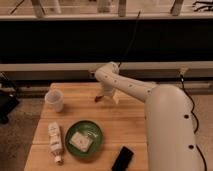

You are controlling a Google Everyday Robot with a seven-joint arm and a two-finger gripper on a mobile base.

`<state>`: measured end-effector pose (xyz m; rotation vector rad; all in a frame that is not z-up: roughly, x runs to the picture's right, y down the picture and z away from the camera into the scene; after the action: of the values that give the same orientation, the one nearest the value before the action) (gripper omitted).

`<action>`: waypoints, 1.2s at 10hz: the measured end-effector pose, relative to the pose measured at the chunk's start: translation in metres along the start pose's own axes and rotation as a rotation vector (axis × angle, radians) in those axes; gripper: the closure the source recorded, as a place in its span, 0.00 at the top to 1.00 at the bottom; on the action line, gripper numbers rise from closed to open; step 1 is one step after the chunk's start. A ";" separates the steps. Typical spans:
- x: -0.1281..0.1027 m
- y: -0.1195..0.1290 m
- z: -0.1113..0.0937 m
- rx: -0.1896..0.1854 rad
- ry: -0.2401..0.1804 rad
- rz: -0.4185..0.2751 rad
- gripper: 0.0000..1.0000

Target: Drag the pepper across the table

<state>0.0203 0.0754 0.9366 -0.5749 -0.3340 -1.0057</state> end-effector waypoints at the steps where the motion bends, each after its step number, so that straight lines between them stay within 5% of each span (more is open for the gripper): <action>1: -0.001 -0.005 -0.001 0.005 0.000 -0.003 0.80; 9: -0.001 -0.037 0.016 0.003 0.016 0.010 0.79; 12: 0.003 -0.043 0.024 -0.028 0.010 0.026 0.50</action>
<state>-0.0150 0.0701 0.9699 -0.5974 -0.3033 -0.9896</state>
